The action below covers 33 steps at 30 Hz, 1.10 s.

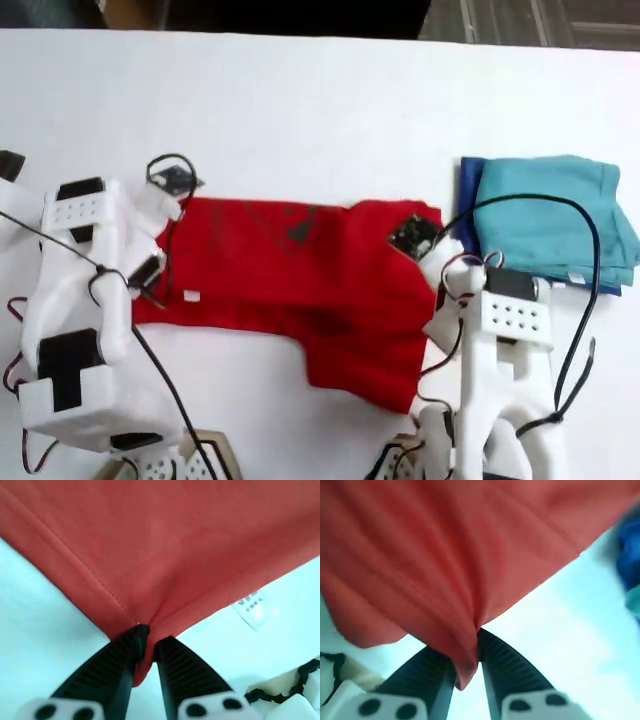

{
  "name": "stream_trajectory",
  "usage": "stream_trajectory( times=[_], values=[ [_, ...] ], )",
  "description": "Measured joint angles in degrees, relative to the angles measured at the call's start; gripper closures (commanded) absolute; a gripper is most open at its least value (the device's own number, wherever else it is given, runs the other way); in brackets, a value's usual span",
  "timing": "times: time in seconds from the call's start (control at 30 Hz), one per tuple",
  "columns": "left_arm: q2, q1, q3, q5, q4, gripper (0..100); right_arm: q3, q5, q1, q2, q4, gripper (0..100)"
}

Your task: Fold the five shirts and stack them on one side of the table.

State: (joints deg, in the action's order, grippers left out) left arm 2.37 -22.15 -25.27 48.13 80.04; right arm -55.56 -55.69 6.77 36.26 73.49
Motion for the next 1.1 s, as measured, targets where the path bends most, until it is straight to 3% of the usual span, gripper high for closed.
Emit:
stream_trajectory(
  times=[0.37,0.87,1.0,1.1],
  values=[
    [0.0,0.0,-7.9,0.0,-6.3,97,-7.0,-0.8,-2.3,1.4,1.2,97.8],
    [0.0,0.0,-8.1,0.0,-6.4,97,-8.9,-0.8,-4.0,1.4,1.4,97.8],
    [0.0,0.0,-8.1,1.0,-6.4,84,-8.9,-0.8,-4.0,1.4,1.4,96.9],
    [-0.3,0.0,-8.1,1.3,-5.8,73,-8.9,-0.8,-4.0,1.4,1.4,89.7]
  ],
)
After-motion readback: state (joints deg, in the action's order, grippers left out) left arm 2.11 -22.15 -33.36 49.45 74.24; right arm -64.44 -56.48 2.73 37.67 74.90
